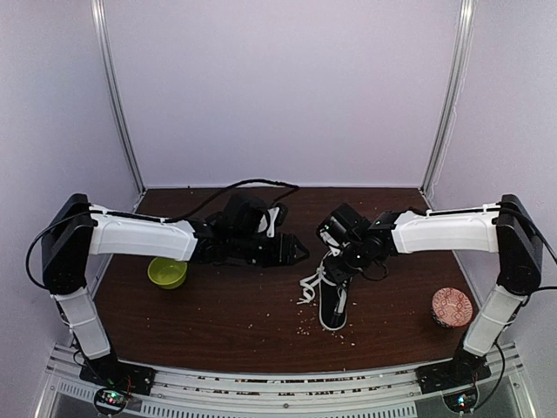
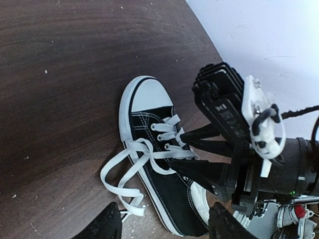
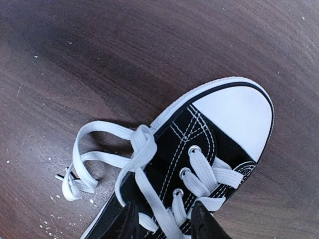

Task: Tie the shoes

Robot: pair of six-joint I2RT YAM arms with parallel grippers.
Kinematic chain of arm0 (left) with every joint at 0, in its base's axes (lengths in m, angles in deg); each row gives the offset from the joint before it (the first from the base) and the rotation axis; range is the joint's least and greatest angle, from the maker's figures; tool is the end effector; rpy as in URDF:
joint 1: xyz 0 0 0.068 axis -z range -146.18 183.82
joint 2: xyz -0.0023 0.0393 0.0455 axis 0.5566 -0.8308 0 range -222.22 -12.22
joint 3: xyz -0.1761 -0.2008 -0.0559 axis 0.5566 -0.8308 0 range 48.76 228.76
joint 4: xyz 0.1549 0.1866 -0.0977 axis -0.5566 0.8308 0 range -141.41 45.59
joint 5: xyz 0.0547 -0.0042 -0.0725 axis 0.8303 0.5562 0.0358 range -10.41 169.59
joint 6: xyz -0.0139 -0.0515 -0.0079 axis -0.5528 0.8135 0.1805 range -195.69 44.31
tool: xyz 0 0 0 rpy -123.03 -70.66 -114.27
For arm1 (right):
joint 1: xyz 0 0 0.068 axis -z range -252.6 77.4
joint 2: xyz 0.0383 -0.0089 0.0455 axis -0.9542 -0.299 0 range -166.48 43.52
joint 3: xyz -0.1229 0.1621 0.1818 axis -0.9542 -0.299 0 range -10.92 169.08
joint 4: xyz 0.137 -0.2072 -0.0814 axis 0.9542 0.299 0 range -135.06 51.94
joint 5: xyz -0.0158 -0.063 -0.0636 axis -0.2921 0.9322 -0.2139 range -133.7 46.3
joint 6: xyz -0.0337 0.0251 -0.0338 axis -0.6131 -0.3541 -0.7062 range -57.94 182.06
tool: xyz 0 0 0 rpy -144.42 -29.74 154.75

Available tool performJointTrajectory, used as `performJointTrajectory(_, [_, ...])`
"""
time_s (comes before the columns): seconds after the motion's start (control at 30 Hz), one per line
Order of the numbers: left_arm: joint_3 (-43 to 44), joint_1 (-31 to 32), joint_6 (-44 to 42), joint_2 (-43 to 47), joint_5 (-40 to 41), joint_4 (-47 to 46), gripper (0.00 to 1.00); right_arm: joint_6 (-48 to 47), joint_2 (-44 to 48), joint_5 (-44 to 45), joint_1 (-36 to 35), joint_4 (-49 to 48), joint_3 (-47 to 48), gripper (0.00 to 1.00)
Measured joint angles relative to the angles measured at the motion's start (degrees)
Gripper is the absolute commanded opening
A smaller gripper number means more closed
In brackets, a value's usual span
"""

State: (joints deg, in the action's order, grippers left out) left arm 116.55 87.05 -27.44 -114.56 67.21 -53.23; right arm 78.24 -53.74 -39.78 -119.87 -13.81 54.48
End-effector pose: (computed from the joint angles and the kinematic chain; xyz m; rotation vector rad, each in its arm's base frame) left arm 0.2356 -0.3280 0.2231 0.2466 2.3943 -1.1810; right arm 0.2344 0.2499 0.1994 -0.7010 2.6025 0.2603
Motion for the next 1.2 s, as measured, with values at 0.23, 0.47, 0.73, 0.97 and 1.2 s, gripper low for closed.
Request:
performJointTrajectory(0.23, [2.89, 0.52, 2.62, -7.78, -1.57, -1.62, 0.57, -0.76, -3.08, -0.02, 0.00, -1.03, 0.00, 0.28])
performJointTrajectory(0.47, [7.67, 0.81, 4.44, -13.46, -2.71, -2.75, 0.55, -0.33, -3.43, 0.57, 0.00, -2.58, 0.00, 0.15])
performJointTrajectory(0.73, [11.41, 1.20, 6.40, -18.32, -4.74, -2.84, 0.47, 1.62, -3.37, 1.07, 0.00, -4.72, -0.98, 0.03])
performJointTrajectory(0.97, [13.88, 1.60, 7.50, -21.29, -6.12, -2.89, 0.32, 2.64, -2.71, 1.14, 0.00, -6.34, -2.71, 0.00])
performJointTrajectory(1.2, [15.98, 1.97, 8.44, -23.54, -7.15, -2.75, 0.04, 3.76, -1.33, 1.25, 0.00, -7.58, -4.26, 0.00])
